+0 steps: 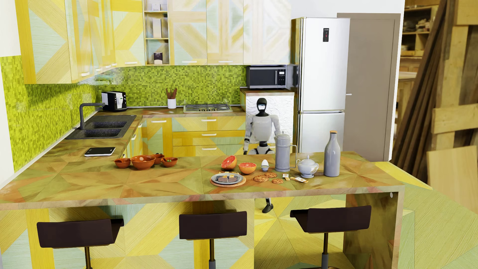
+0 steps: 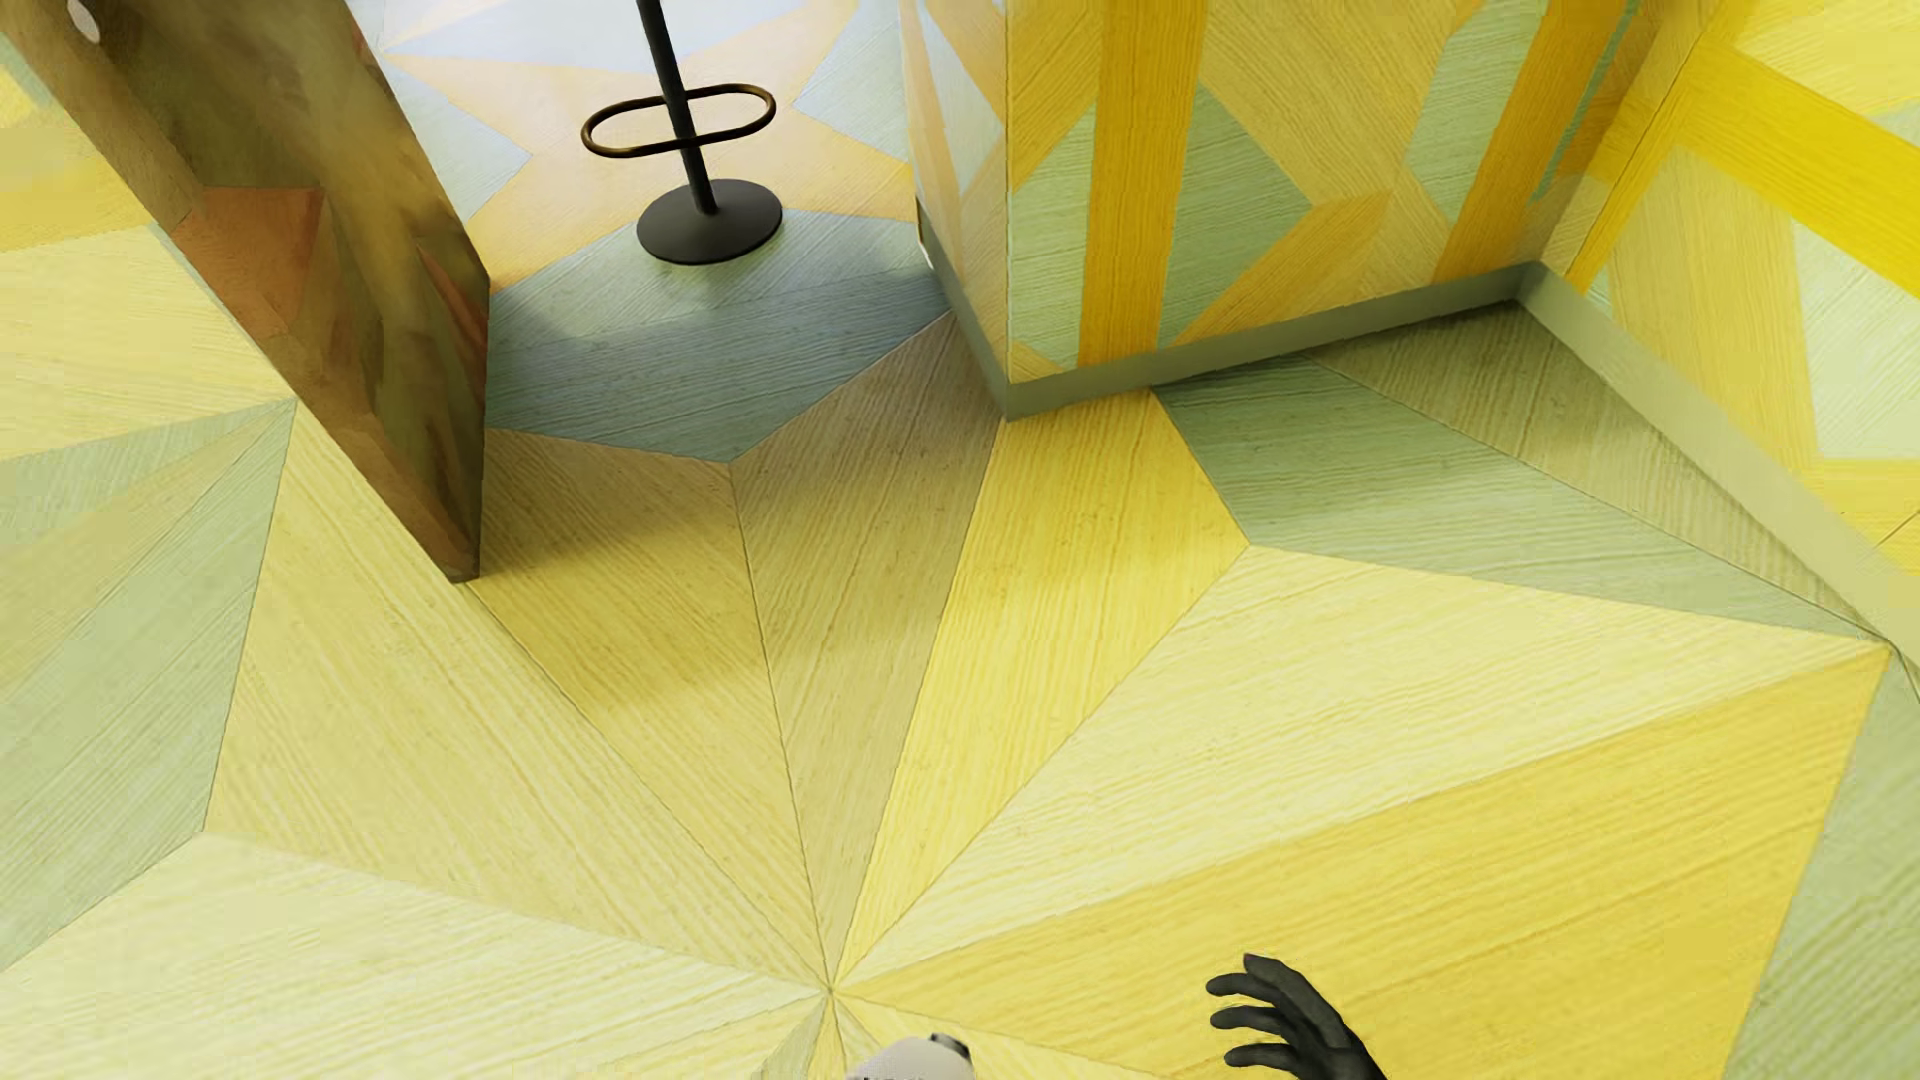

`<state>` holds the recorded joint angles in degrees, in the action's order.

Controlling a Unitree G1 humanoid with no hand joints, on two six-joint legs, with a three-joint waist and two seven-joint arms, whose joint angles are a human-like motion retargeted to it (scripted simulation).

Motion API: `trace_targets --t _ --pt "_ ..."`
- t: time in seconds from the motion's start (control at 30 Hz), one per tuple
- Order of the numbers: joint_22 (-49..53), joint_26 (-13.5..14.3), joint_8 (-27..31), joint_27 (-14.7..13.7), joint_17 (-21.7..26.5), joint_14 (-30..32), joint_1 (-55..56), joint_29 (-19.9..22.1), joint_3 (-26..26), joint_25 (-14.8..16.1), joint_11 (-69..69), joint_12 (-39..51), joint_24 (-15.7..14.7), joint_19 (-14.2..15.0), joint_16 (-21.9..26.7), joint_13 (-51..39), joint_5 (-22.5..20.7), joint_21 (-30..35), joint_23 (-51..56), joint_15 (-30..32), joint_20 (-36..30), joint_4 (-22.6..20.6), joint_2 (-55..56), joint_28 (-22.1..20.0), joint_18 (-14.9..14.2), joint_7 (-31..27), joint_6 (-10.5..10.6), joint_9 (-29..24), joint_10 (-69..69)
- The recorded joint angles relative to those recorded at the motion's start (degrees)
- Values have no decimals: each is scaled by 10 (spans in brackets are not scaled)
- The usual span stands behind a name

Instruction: Rotate 180

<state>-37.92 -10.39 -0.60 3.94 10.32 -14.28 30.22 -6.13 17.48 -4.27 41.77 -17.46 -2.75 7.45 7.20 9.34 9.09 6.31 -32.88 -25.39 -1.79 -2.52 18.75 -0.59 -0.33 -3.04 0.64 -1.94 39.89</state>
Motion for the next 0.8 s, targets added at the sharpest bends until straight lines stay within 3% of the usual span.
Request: trace_targets --t 0.03,0.07,0.1,0.13,0.17,0.2,0.27,0.3,0.33,0.37,0.43,0.47,0.5,0.53,0.57,0.6,0.63,0.67,0.73,0.77,0.8 --pt "3 1 -9 4 -3 -32 7 -3 6 -5 -2 0 9 4 0 2 5 -2 -2 -1 -5 5 -4 -15 -3 9 1 3 13" --pt "3 1 -24 6 3 -49 13 -5 7 -3 -7 11 8 -8 12 6 3 -1 10 1 -8 21 -13 -19 25 20 10 4 27" --pt "-3 5 -24 6 3 10 7 0 -9 5 62 23 2 -4 18 4 5 -5 29 28 -10 19 15 -22 1 10 17 -3 8" --pt "-5 18 -5 3 -4 40 5 8 -37 13 134 12 -9 -6 18 -6 1 7 31 76 -9 9 56 -23 -4 -5 13 -6 -10" --pt "-14 34 29 -7 -10 52 0 14 -52 18 130 -4 -23 -13 9 -2 -14 -4 14 72 -4 -3 71 -21 -5 -16 1 -5 -27" --pt "0 39 37 -16 -3 56 5 18 -29 21 25 -9 -31 -16 3 19 -14 -19 0 34 6 -14 58 -23 -5 -17 -15 2 -35" --pt "6 33 -1 -7 11 -13 16 33 1 31 -5 1 -17 16 1 21 -8 -7 -10 39 -12 18 24 -41 22 11 -1 -7 8" --pt "-5 27 -14 -4 12 -49 36 41 -9 31 11 8 -11 -6 8 4 -8 -6 -8 29 -5 34 27 -29 5 22 6 -3 47" --pt "-13 20 -24 -4 2 -39 44 50 -26 27 49 25 -6 -11 28 -4 -3 -11 9 16 -11 43 33 -14 -9 26 11 -7 68" --pt "-21 18 -2 -11 -13 28 52 58 -46 23 119 40 -6 -7 44 4 -6 -6 27 21 -8 28 69 2 1 16 1 -2 58" --pt "2 38 44 -25 -4 33 56 55 -58 8 70 16 -23 -22 18 30 -37 -9 0 -4 0 -11 75 0 -7 0 -39 9 16" --pt "8 57 35 -11 17 -21 56 46 -30 1 37 11 -33 -22 9 34 -38 -4 -18 10 -2 -16 58 -20 3 -9 -37 9 14" --pt "22 63 5 10 22 -109 57 37 -20 0 11 6 -39 -23 7 12 -33 -18 -22 19 -4 4 29 -31 3 18 -18 2 85" --pt "24 62 -17 22 21 -163 51 30 -29 6 9 6 -31 -23 10 -10 -28 -28 -4 15 2 31 14 -34 -8 48 -3 -2 153" --pt "22 53 -29 14 20 -178 32 30 -39 17 22 10 -9 -20 8 -19 -22 -20 11 1 0 56 13 -31 -20 60 10 4 189" --pt "8 47 -36 -11 3 -127 4 39 -53 28 82 20 14 -14 24 -17 -17 -11 13 -8 -18 69 37 -18 -2 43 21 11 137" --pt "-1 43 -32 -27 -17 -93 -1 51 -72 35 172 24 31 -10 29 -19 -3 0 12 30 -14 54 72 -4 -2 32 21 0 130" --pt "-14 48 -5 -29 -23 -85 -3 61 -80 36 248 19 39 -7 31 -17 -10 8 17 119 -28 42 116 7 0 18 21 -8 124" --pt "4 52 34 -37 -29 -67 -17 64 -123 35 125 -26 40 -11 24 -38 -47 -33 -10 80 -5 35 155 18 -3 22 -8 -14 95" --pt "23 49 39 -46 -5 -70 -18 57 -142 34 25 -32 56 -18 23 -25 -52 -42 -15 100 0 32 150 12 -4 20 -14 -10 99" --pt "17 52 44 -47 18 -72 -18 56 -148 33 1 -6 70 -19 29 -13 -55 -32 -26 158 -9 33 142 17 -4 23 -15 -2 100"
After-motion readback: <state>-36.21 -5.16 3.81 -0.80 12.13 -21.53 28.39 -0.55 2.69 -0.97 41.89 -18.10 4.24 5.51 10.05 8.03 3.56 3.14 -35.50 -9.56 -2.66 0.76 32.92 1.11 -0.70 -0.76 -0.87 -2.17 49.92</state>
